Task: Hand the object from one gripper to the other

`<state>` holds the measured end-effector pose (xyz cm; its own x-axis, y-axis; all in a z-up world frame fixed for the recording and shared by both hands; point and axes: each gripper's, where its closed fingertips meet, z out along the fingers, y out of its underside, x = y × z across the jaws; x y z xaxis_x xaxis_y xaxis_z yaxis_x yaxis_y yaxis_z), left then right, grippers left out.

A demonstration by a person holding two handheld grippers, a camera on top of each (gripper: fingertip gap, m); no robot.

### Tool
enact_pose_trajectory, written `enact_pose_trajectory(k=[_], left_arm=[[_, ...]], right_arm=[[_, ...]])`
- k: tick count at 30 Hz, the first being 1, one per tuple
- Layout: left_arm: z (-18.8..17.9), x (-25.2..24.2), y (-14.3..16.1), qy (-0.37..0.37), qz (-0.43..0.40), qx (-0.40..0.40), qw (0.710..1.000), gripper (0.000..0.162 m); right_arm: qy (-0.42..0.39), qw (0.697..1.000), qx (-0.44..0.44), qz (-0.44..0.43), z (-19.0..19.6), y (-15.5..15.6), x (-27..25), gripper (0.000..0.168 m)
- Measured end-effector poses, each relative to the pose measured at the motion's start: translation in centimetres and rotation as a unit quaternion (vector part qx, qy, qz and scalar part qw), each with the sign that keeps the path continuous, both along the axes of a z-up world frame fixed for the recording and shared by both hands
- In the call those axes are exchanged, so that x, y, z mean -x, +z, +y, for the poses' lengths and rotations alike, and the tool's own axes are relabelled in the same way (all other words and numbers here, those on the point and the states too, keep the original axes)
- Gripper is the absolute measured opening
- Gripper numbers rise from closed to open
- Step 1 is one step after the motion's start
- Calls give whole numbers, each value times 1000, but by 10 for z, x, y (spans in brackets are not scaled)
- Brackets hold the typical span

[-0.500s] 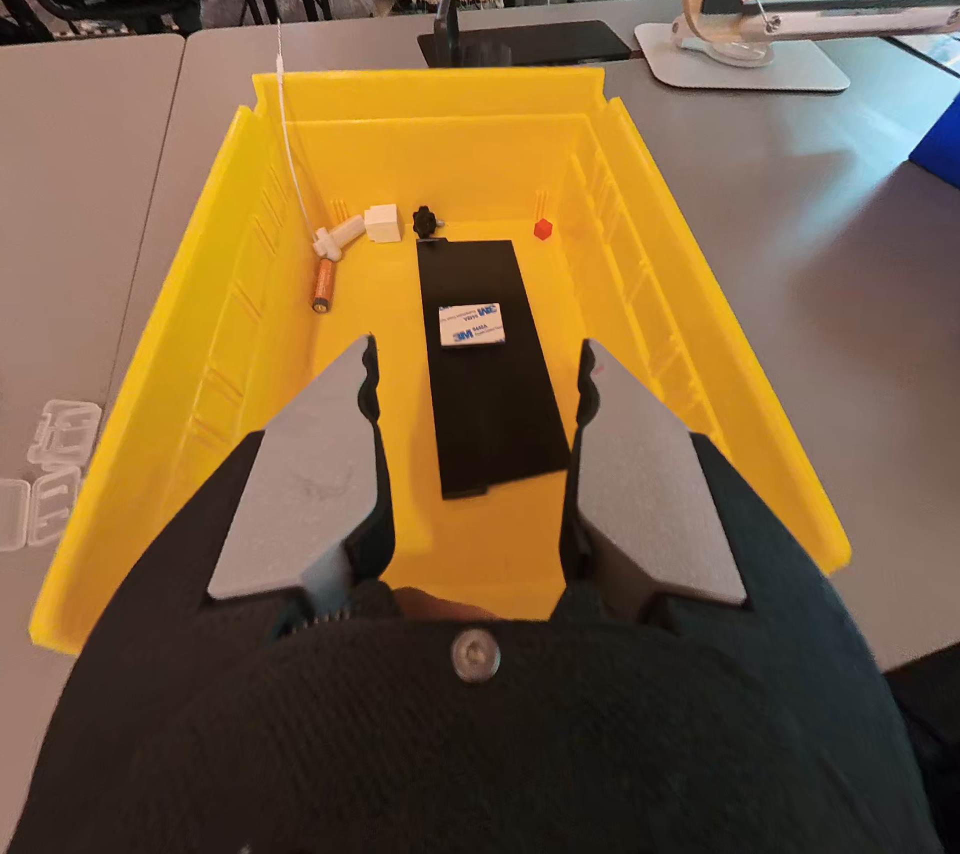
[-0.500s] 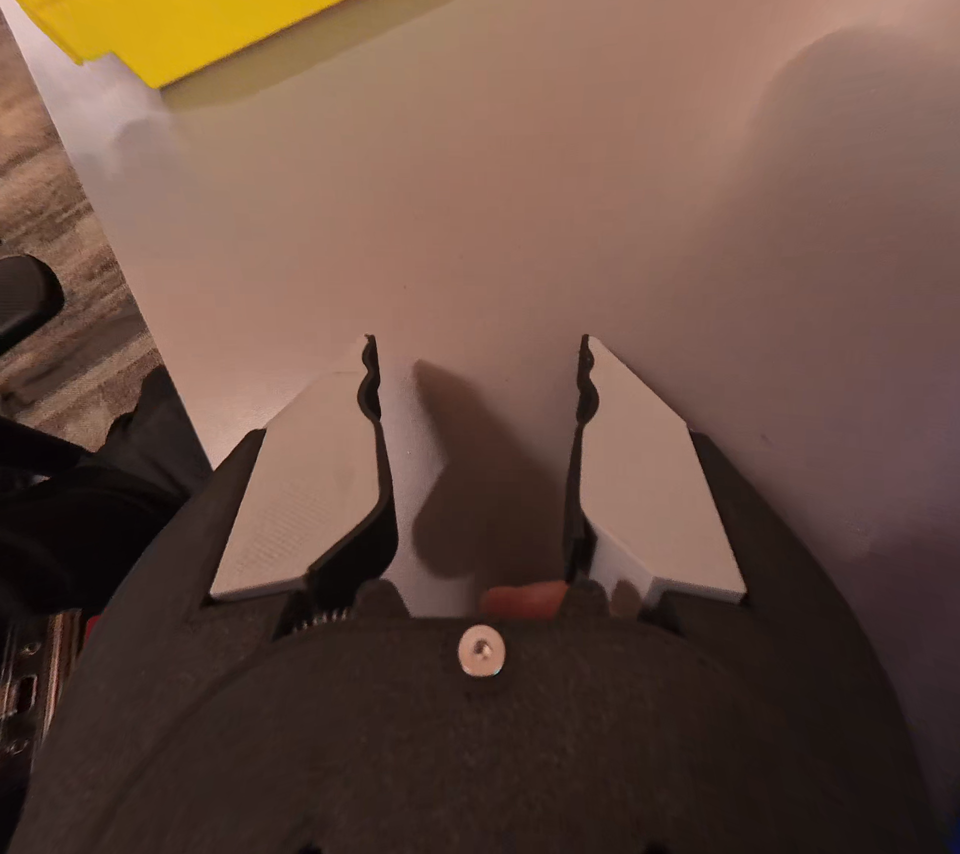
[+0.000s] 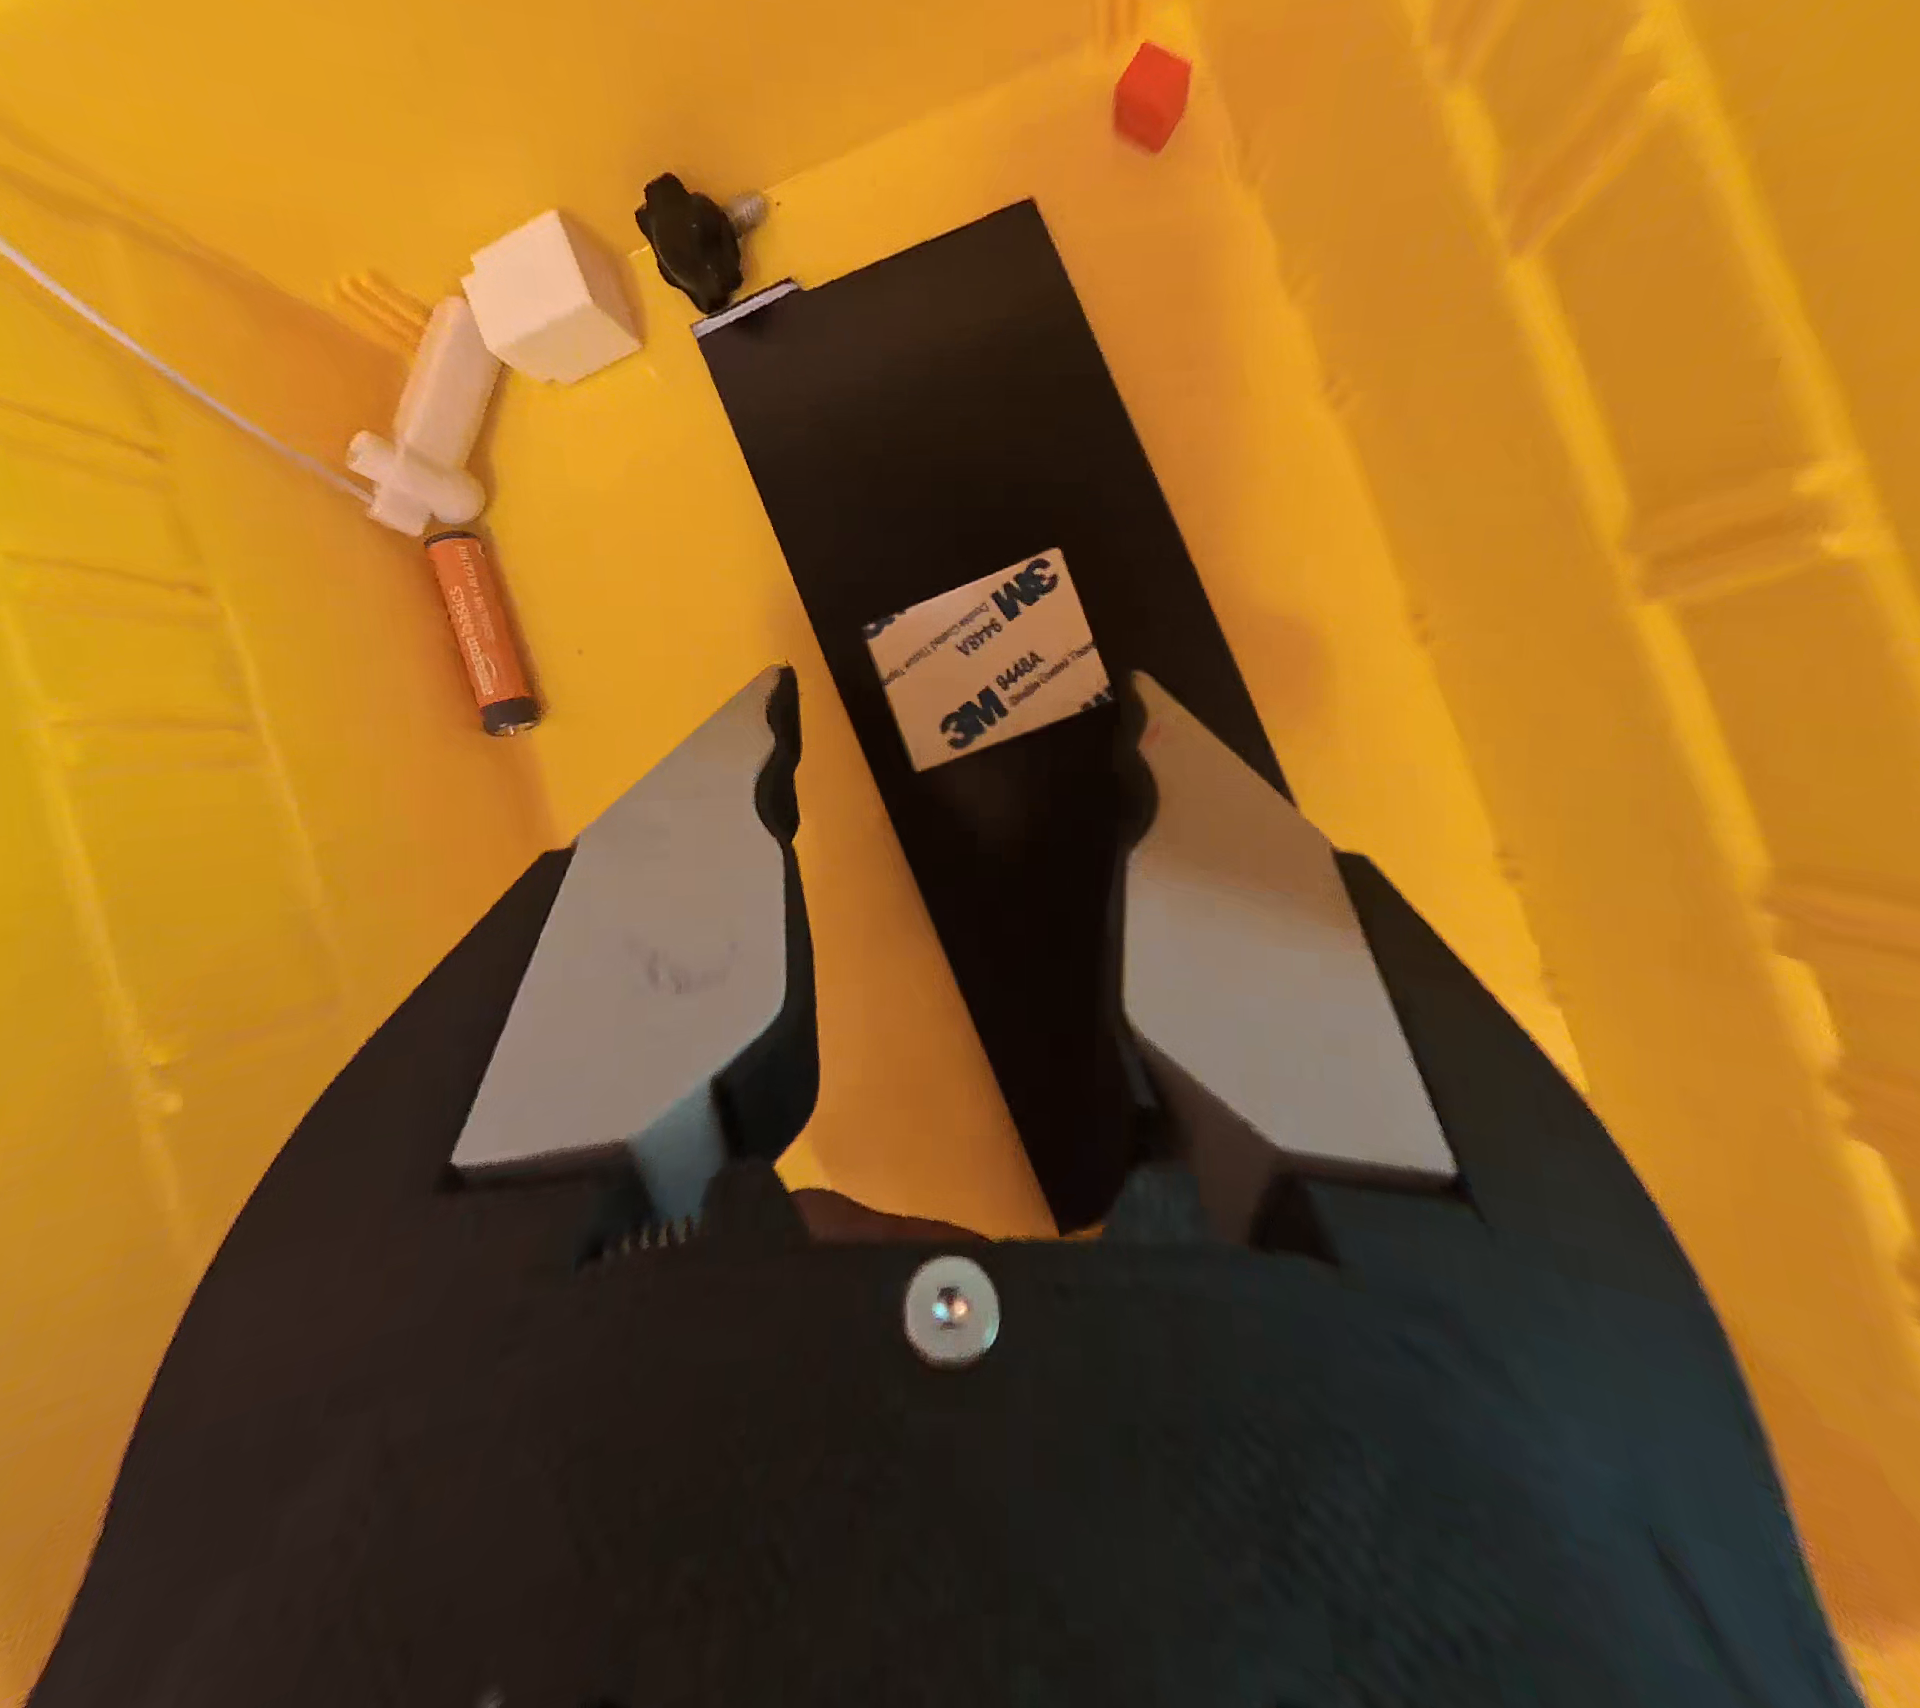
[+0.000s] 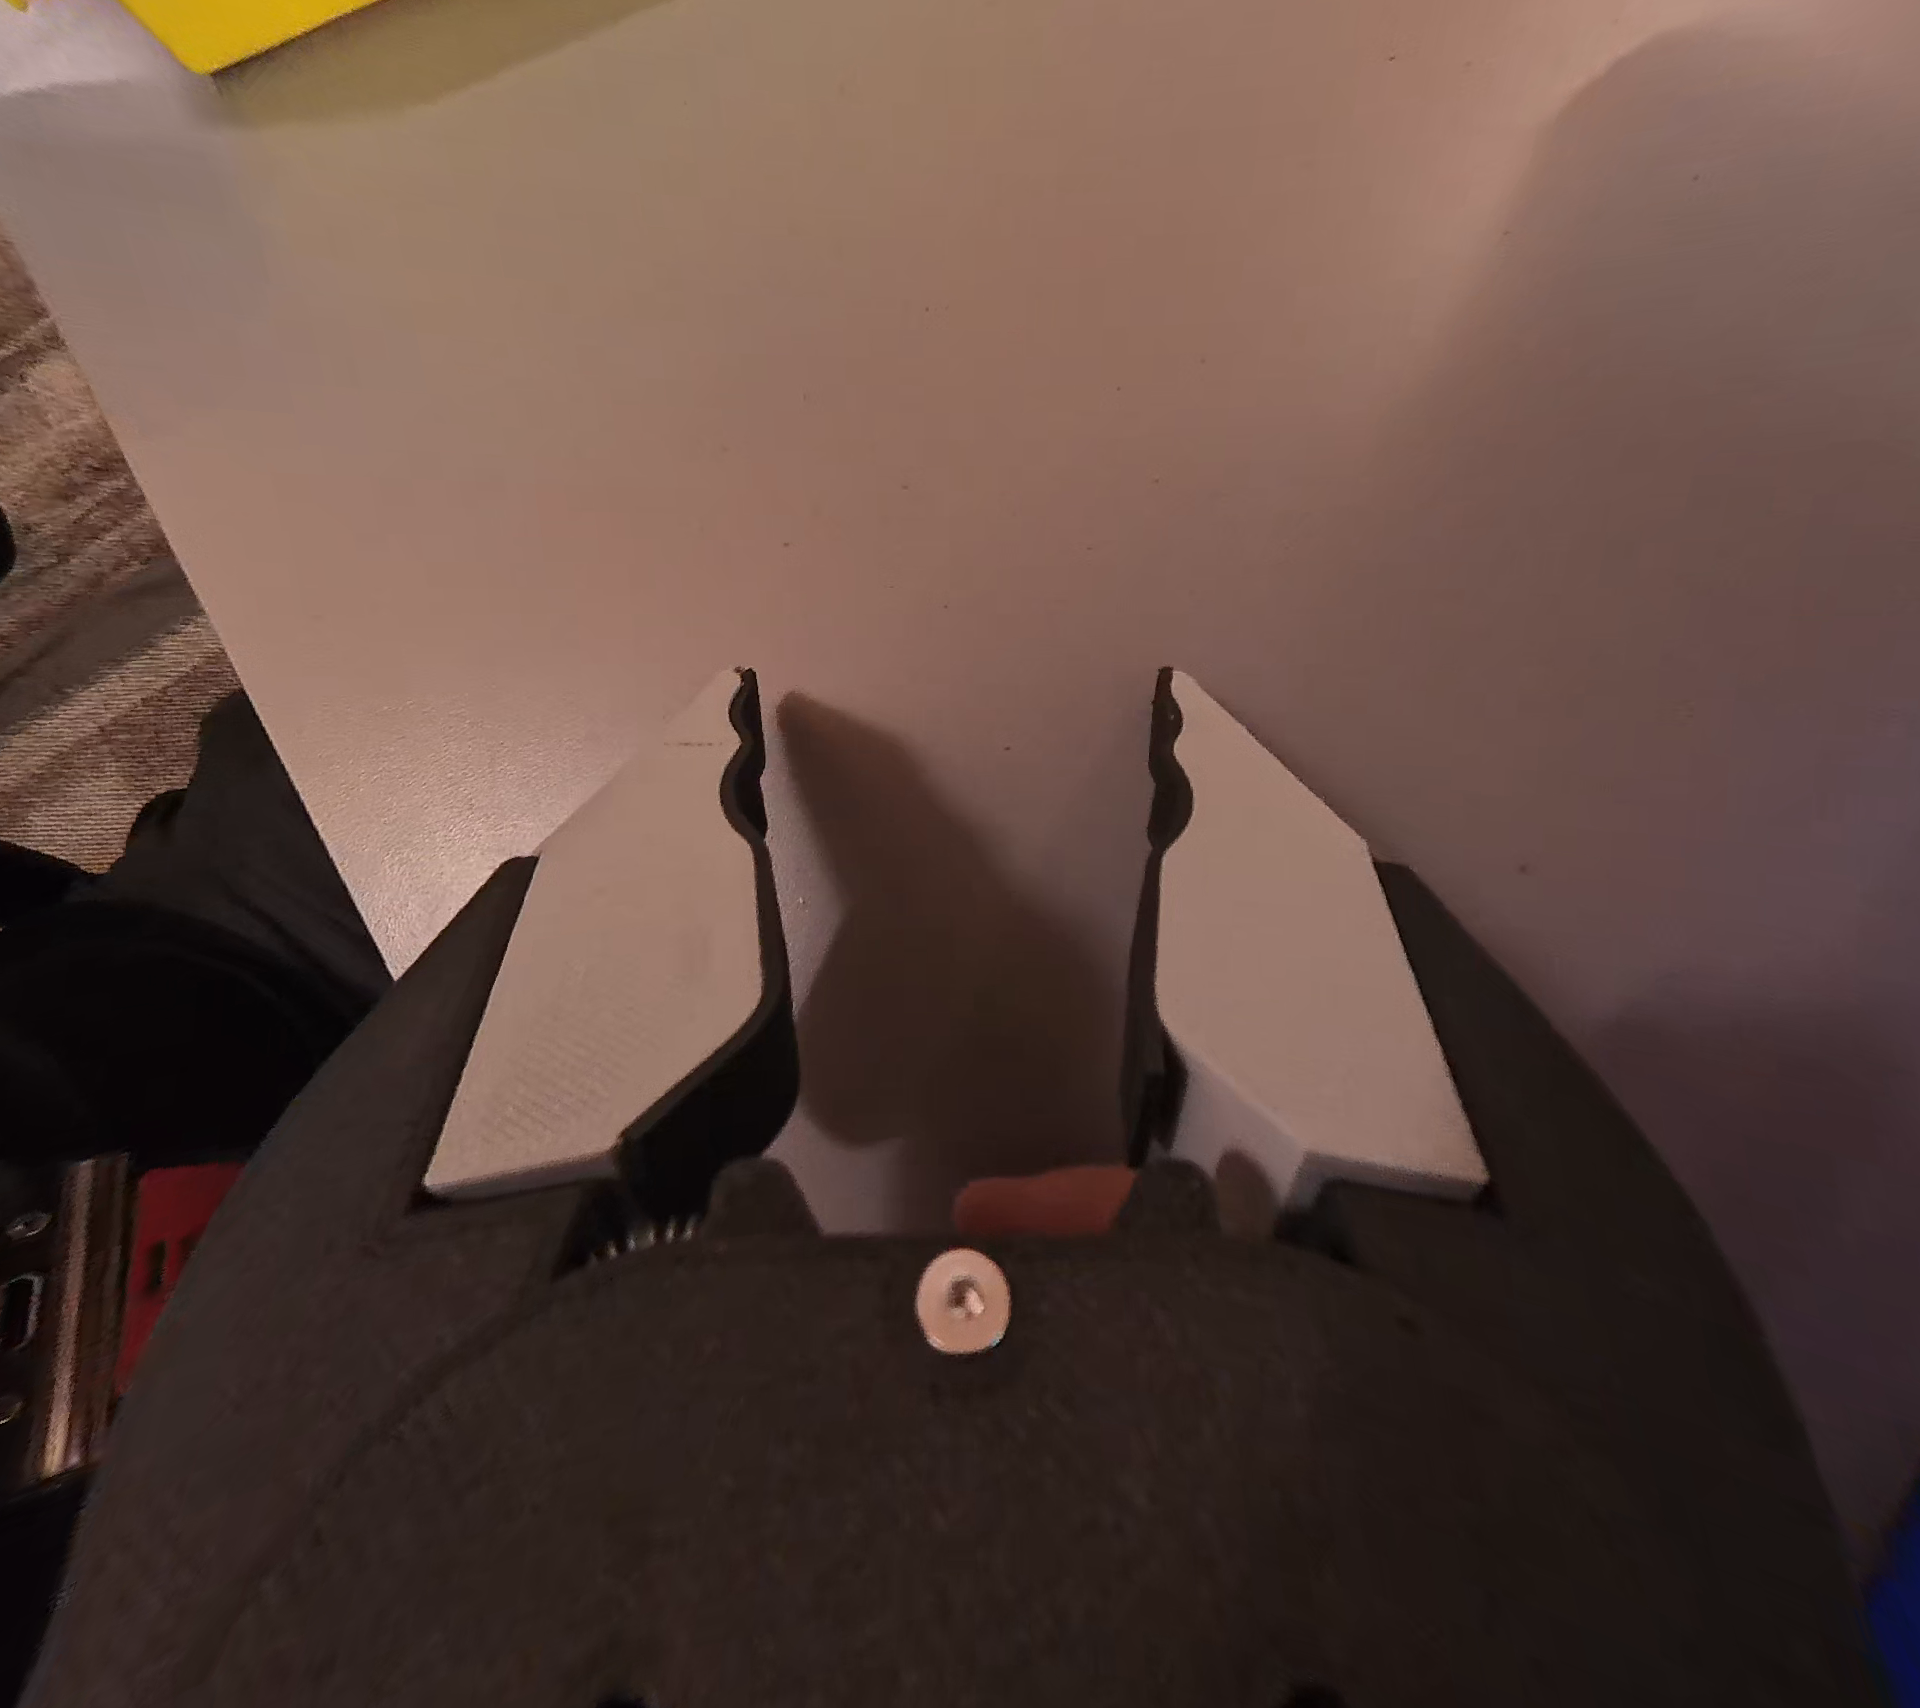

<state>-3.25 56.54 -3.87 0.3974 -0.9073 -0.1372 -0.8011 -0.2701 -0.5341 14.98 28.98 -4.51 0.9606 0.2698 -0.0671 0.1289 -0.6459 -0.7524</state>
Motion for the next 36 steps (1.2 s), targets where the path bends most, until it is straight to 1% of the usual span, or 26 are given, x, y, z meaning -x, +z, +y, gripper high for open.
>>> enact_pose_trajectory(k=[4, 6, 7, 9, 10, 11, 12, 13, 14, 18, 21, 24, 27, 30, 32, 36], left_arm=[[-4, -9, -2, -8, -10, 16, 1000, 39], [-3, -10, -2, -8, -14, 14, 1000, 37], [-1, -9, -2, -7, -14, 12, 1000, 33], [5, -5, -1, -3, -5, -10, 1000, 12], [7, -5, 3, -1, -13, -16, 1000, 0], [6, -6, 7, 2, -31, -10, 999, 0], [4, -8, 12, 6, -50, 5, 999, 6], [4, -8, 15, 14, -61, 21, 998, 24], [6, -6, 18, 23, -63, 28, 997, 37], [19, 1, 25, 39, -51, 20, 998, 44], [30, 5, 17, 57, -22, 20, 998, 57], [37, 11, 4, 58, 22, 21, 998, 63], [45, 15, -1, 68, 39, 39, 996, 64], [44, 13, -5, 65, 31, 76, 994, 65], [41, 6, -7, 55, 15, 103, 993, 63], [43, -2, -8, 26, 12, 99, 995, 65]], right_arm=[[1, 1000, 1, 16, 0, 1, 0, 73], [2, 1000, -3, 17, 0, 2, 1, 73], [3, 1000, -6, 16, 0, 3, 1, 72], [4, 1000, -12, 13, 0, 5, 1, 72], [5, 1000, -14, 13, 0, 5, 1, 72], [5, 1000, -16, 13, 0, 6, 2, 72], [6, 1000, -17, 14, -1, 6, 2, 72], [7, 1000, -18, 16, -1, 7, 2, 72], [7, 1000, -18, 18, -1, 7, 2, 71], [7, 1000, -16, 22, 0, 7, 2, 71], [7, 1000, -18, 21, 0, 7, 2, 71], [6, 1000, -21, 21, 0, 8, 2, 70], [7, 999, -23, 23, 0, 9, 2, 70], [10, 999, -21, 26, 0, 8, 3, 69], [13, 999, -18, 30, -1, 8, 4, 69], [16, 999, -21, 36, -1, 9, 4, 69]])
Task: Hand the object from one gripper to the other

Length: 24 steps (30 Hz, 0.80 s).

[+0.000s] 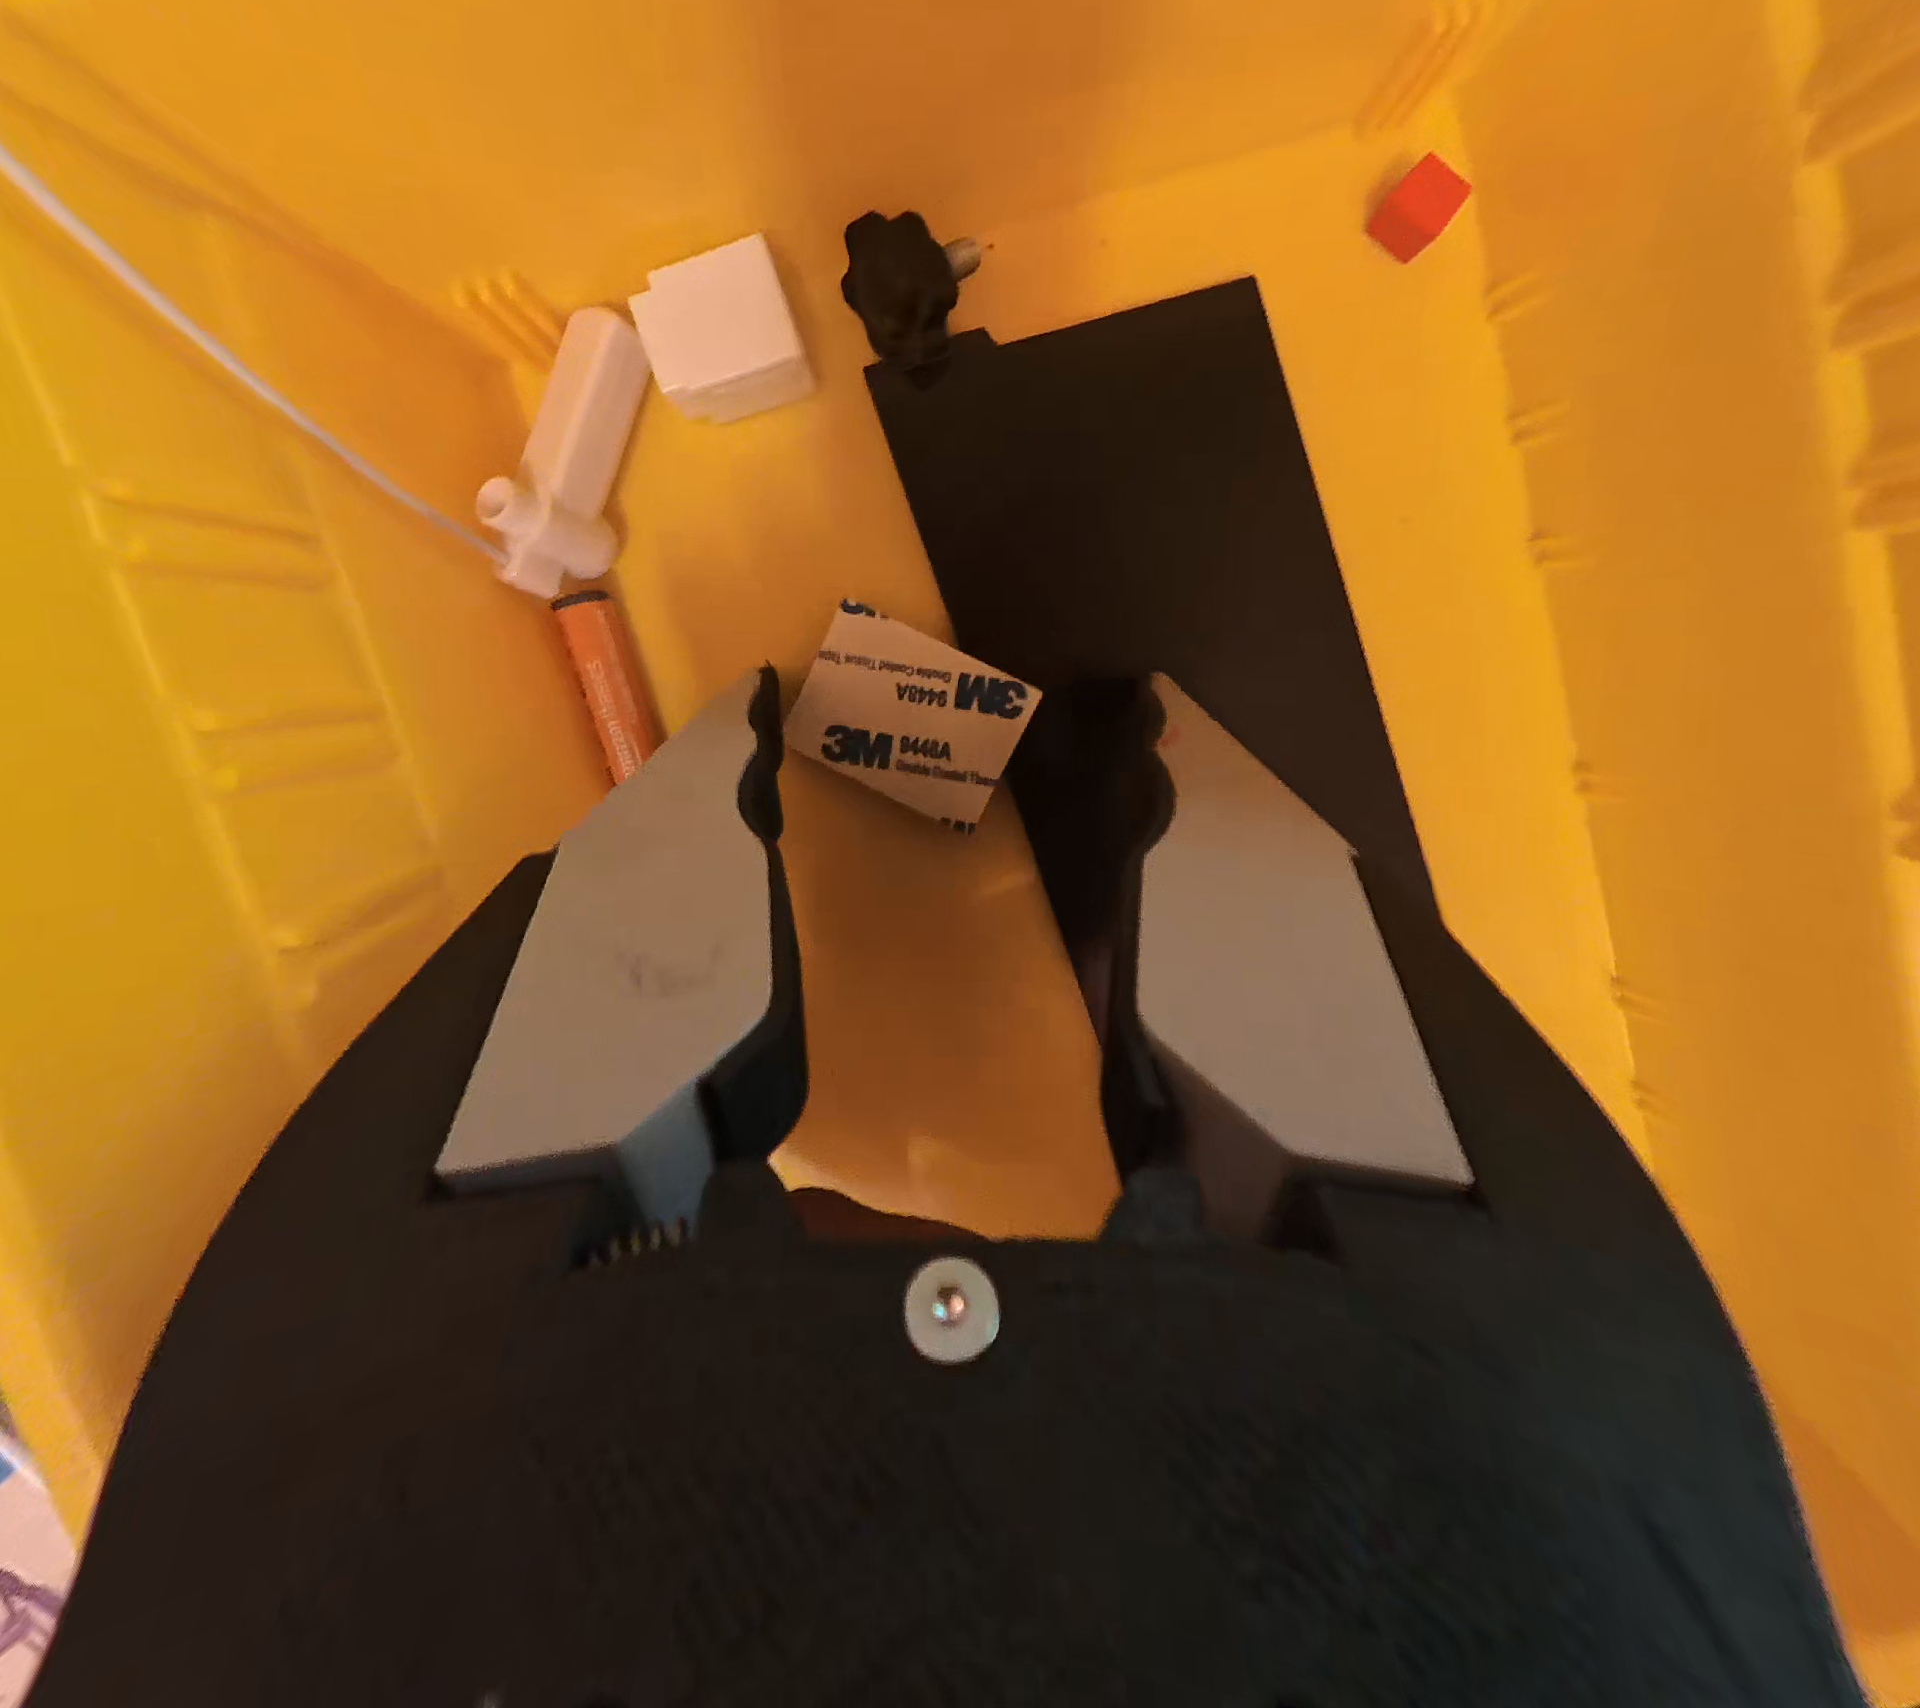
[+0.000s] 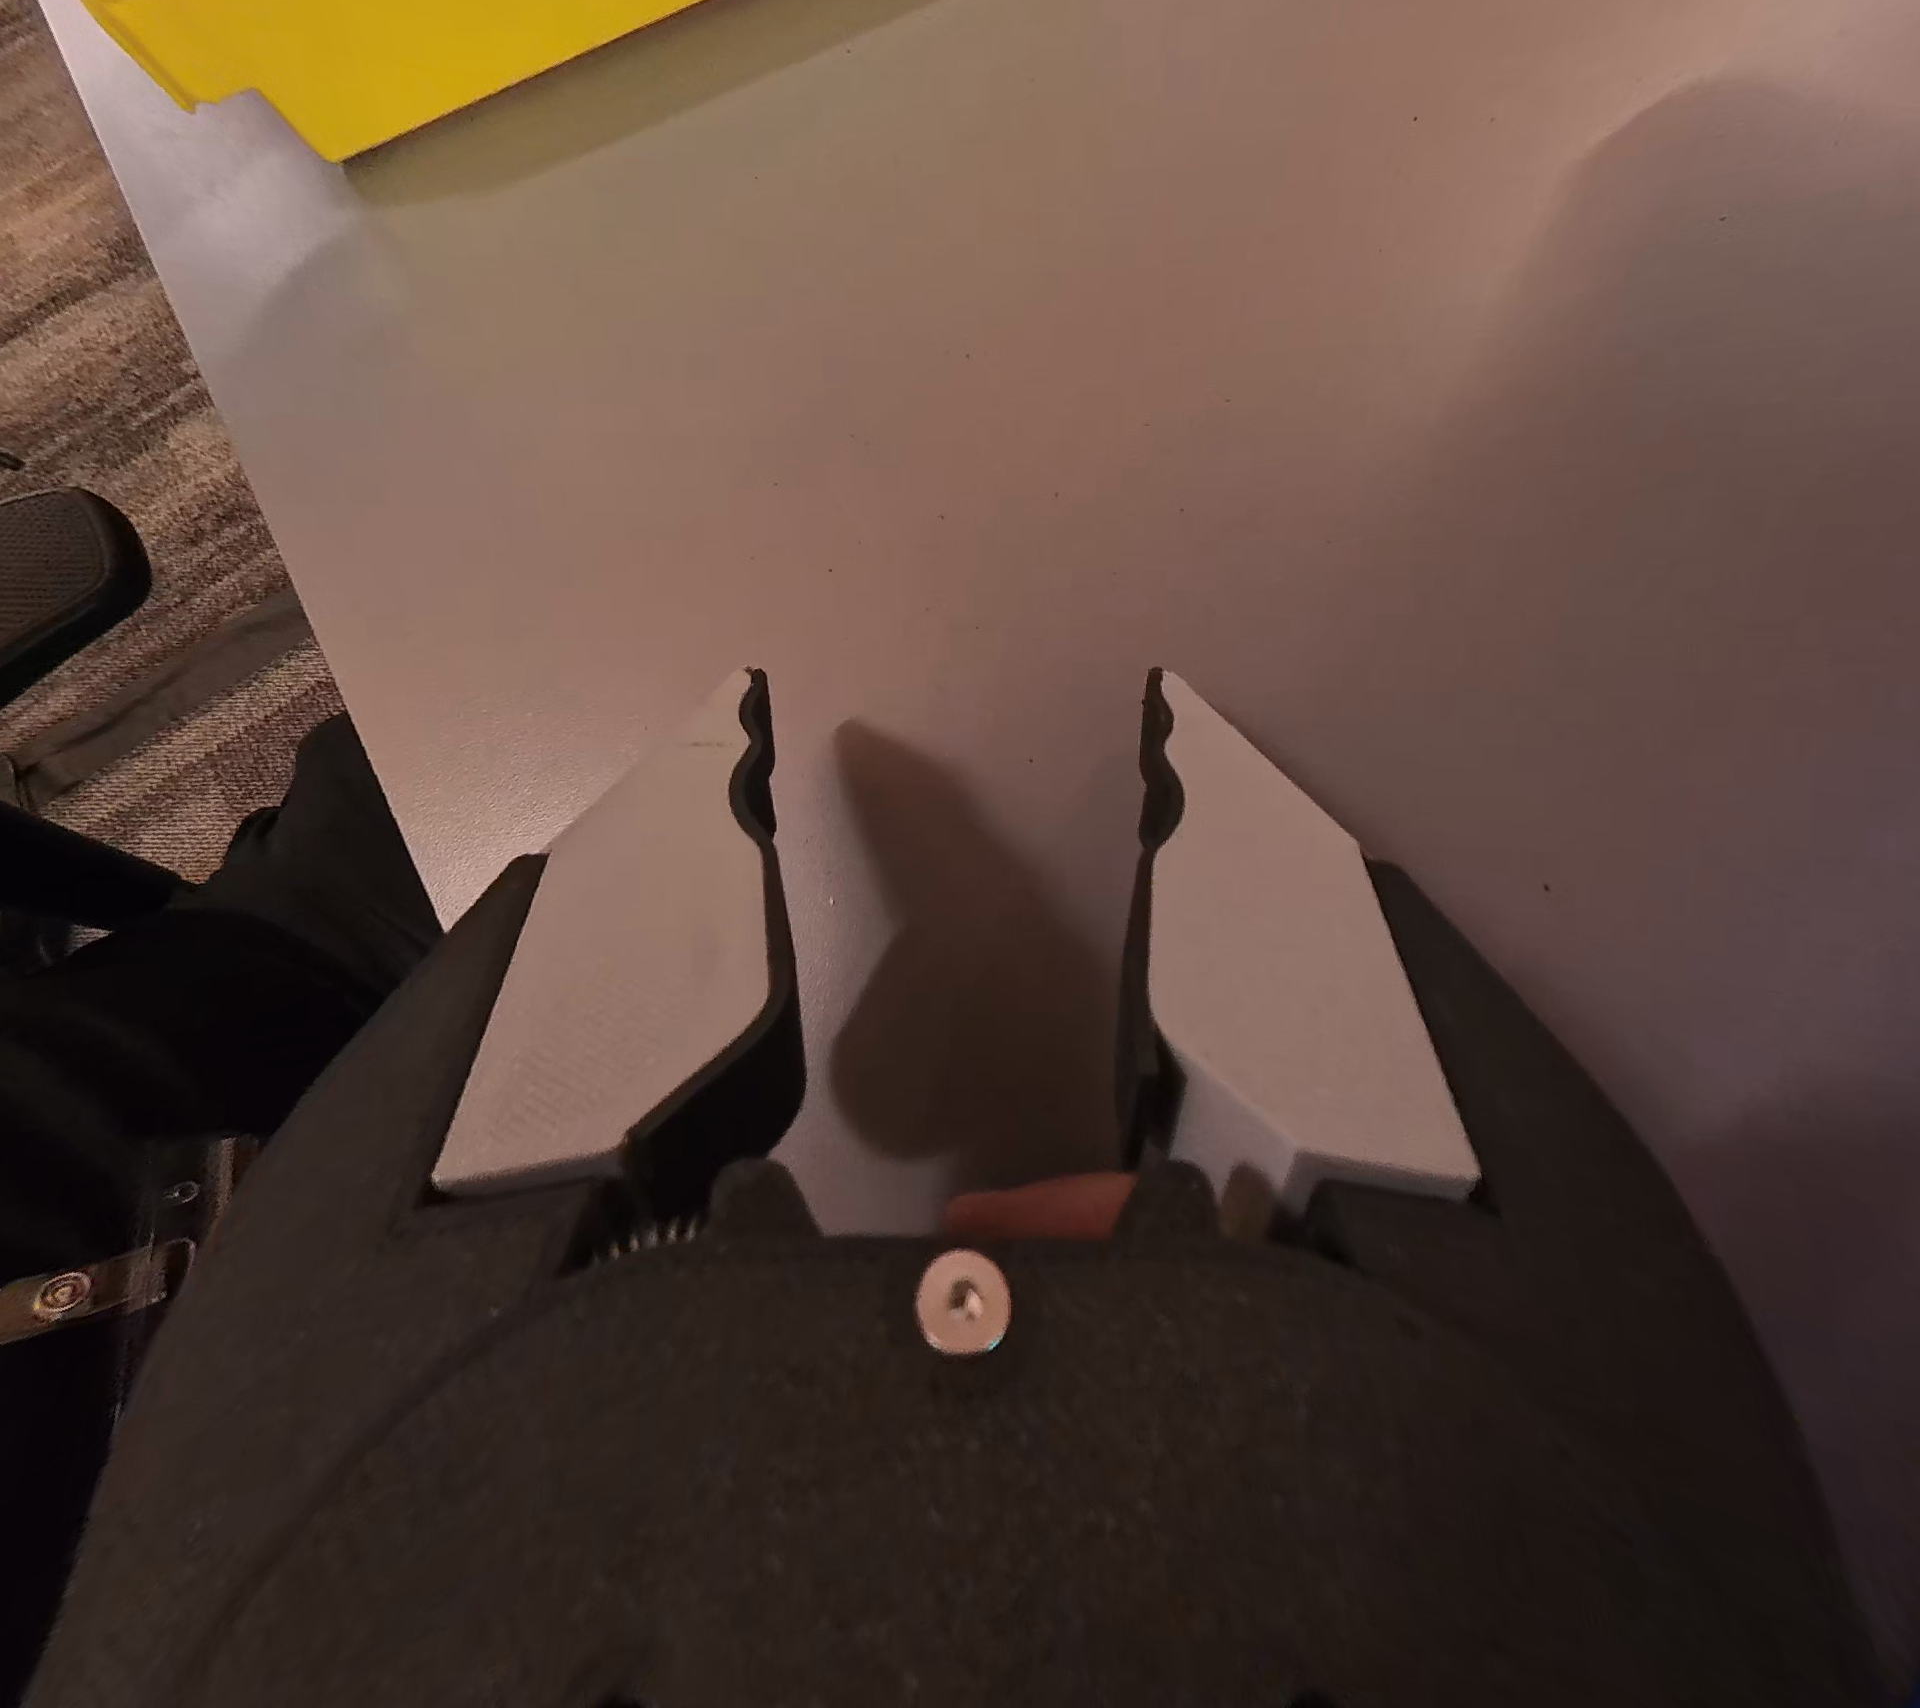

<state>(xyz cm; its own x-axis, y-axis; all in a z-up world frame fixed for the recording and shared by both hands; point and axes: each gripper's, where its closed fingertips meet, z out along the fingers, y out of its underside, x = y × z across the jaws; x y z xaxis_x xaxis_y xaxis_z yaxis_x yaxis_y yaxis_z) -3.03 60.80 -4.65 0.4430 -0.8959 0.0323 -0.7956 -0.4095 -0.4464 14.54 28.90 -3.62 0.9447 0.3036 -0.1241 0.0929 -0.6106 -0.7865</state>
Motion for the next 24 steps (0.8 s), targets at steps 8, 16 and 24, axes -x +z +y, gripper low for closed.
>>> enact_pose_trajectory(k=[8, 16, 24], left_arm=[[-2, 4, -1, -57, 46, 11, 997, 62], [-12, 8, -1, -106, 66, 25, 992, 44], [-7, 1, 0, -93, 39, -1, 995, 39]], right_arm=[[3, 1000, -1, 5, 0, 1, 1, 69], [8, 1000, 4, 10, 0, 0, 2, 68], [7, 1000, 7, 10, 0, -1, 2, 68]])
